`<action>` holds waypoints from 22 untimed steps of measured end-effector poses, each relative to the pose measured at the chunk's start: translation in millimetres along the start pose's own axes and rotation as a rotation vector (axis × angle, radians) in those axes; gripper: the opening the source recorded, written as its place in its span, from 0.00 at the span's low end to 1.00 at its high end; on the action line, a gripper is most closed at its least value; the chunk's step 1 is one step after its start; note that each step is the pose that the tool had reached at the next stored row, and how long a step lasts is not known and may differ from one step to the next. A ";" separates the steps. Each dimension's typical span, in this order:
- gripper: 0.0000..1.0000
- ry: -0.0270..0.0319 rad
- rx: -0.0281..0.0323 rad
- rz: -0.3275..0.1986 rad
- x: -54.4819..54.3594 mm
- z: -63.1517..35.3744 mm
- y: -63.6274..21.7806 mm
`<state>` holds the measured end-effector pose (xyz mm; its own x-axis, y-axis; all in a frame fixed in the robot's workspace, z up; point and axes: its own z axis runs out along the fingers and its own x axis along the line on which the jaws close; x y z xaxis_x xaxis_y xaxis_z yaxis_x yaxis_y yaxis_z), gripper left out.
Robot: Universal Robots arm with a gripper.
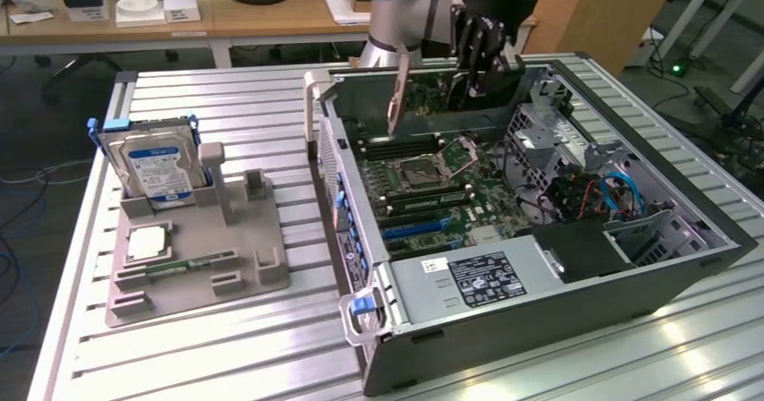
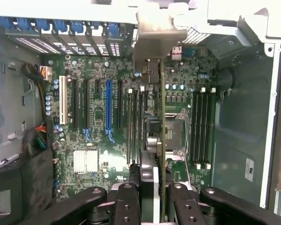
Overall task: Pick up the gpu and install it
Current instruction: 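Insert the gpu into the slot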
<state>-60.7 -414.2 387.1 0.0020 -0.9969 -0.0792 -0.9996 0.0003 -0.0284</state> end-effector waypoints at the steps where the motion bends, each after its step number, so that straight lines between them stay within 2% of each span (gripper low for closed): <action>1: 0.28 0.0001 0.0002 0.002 0.5 0.9 0.0; 13: 0.28 0.0023 0.0016 0.019 11.1 5.2 -1.0; 22: 0.28 0.0053 0.0040 0.052 13.3 9.1 -1.0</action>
<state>-59.4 -426.7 376.9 -0.0501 -0.9959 -0.0754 -0.9982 0.0524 -0.0284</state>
